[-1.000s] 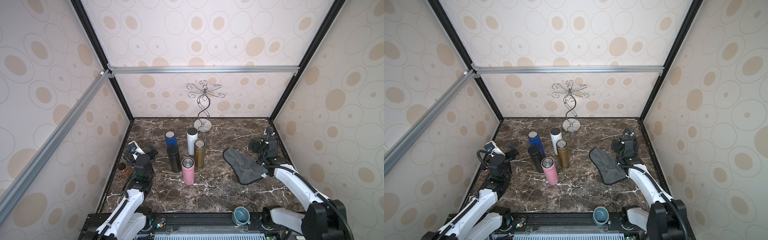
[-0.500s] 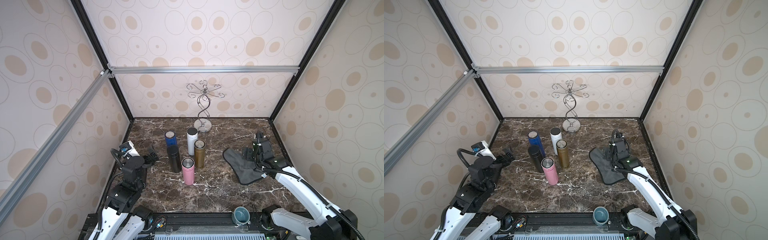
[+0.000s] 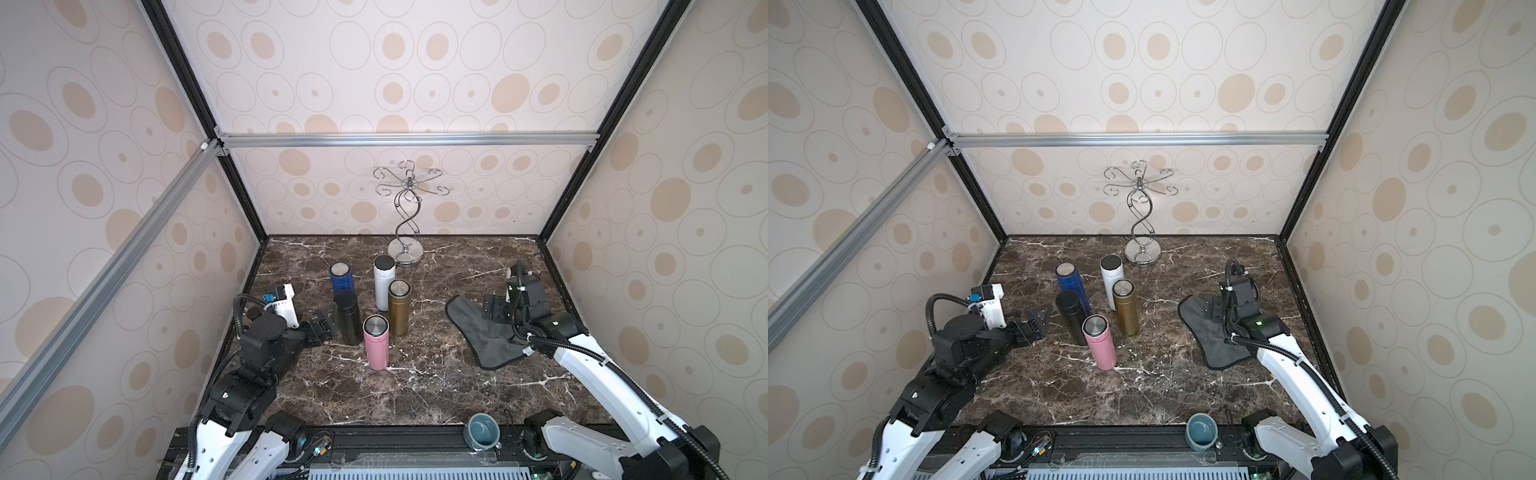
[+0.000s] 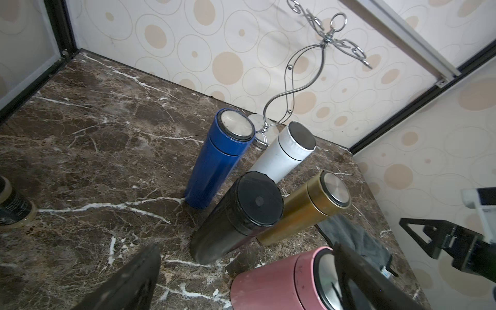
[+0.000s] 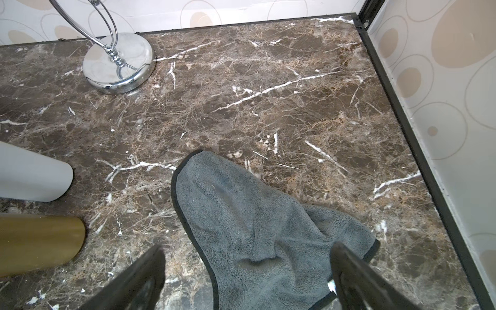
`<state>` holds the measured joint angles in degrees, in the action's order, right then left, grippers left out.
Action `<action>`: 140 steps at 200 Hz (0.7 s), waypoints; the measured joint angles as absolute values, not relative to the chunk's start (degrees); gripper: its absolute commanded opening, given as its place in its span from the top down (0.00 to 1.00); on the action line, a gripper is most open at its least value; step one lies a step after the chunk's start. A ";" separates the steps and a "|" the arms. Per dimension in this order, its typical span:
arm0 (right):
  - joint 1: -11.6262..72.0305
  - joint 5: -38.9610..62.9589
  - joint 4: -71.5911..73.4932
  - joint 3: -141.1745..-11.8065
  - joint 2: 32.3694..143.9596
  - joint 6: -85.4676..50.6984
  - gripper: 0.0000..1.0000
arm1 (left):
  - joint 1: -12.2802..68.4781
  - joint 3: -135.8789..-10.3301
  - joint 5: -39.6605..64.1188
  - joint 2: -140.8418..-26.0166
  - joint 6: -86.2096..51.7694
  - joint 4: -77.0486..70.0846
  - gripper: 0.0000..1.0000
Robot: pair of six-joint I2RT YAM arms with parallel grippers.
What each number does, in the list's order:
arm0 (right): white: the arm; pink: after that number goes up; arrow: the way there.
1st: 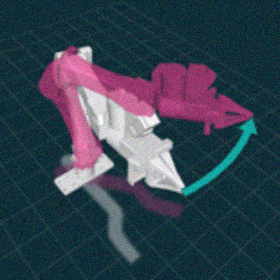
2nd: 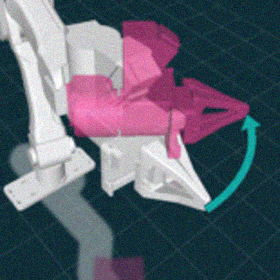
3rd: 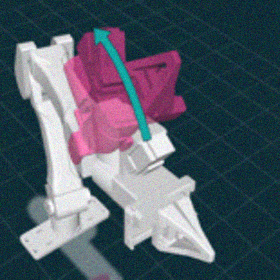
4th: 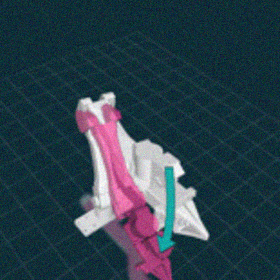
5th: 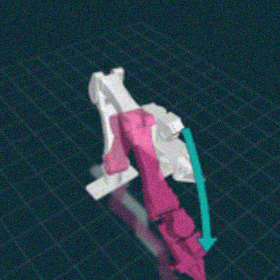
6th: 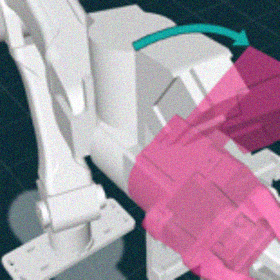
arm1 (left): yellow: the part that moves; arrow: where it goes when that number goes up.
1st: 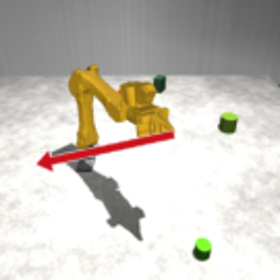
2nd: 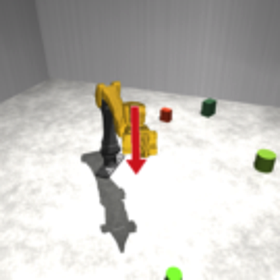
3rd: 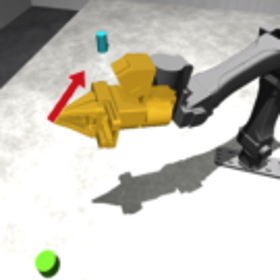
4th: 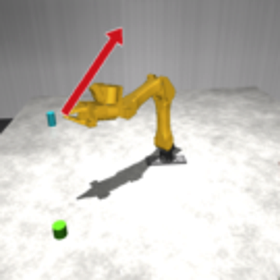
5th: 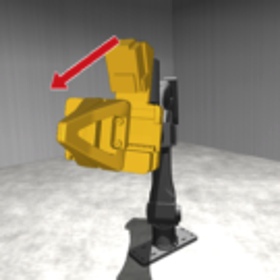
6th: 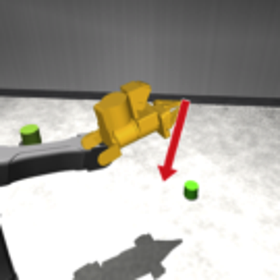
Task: Wipe the surface of the thermos
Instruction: Pick up the thermos from the center of the board.
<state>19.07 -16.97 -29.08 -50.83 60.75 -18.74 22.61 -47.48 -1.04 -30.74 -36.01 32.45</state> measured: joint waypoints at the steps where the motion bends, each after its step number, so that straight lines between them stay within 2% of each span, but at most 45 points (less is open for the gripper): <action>1: 19.07 -16.95 -29.08 -50.83 60.77 -18.74 0.03 | 22.61 -47.55 -0.78 -30.68 -36.01 32.49 0.00; 56: 19.07 -16.29 -28.88 -51.27 61.43 -18.52 0.03 | 22.61 -48.27 7.53 -30.50 -34.92 35.99 0.00; 140: 19.07 -16.29 -27.83 -51.33 61.43 -17.93 0.03 | 22.63 -53.08 14.06 -30.11 -33.39 38.72 0.01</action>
